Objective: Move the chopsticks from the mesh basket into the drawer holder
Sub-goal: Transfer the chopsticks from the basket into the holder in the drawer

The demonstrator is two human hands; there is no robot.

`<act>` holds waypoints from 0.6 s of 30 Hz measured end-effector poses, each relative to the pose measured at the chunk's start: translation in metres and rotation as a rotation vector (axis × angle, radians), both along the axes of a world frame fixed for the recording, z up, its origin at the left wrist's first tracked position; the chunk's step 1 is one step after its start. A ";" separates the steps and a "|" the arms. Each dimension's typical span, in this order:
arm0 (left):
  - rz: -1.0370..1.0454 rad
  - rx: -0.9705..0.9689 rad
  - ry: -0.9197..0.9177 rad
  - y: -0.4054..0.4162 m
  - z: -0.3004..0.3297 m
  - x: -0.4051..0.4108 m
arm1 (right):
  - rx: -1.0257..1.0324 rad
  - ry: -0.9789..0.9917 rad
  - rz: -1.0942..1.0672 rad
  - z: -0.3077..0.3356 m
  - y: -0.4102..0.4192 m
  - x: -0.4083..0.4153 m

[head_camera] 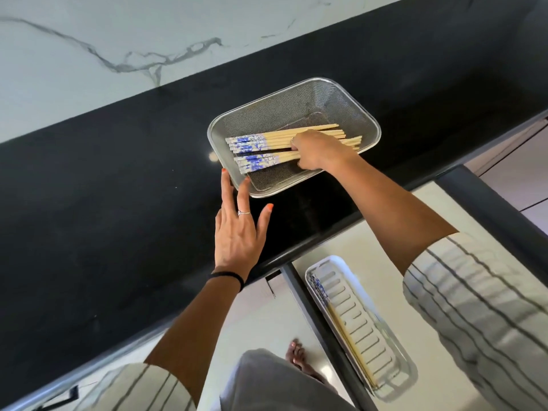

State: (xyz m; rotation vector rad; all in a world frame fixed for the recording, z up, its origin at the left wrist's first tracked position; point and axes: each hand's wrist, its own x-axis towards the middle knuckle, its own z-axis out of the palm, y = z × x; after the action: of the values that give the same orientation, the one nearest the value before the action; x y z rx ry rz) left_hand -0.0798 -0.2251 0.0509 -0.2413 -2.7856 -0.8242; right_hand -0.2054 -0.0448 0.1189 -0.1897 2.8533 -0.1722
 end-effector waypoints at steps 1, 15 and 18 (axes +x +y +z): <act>0.001 0.000 -0.003 0.000 0.000 0.000 | 0.021 0.006 0.013 0.001 -0.001 0.000; -0.001 -0.006 -0.014 0.000 0.001 -0.001 | 0.134 0.258 0.159 0.023 -0.001 0.008; -0.008 -0.004 -0.017 -0.001 0.001 -0.001 | 0.018 0.323 0.076 0.038 0.004 0.016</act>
State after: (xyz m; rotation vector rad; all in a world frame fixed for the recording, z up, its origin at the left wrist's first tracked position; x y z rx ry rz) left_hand -0.0804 -0.2258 0.0515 -0.2469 -2.8037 -0.8263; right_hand -0.1899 -0.0404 0.1569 -0.3511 3.1601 -0.1081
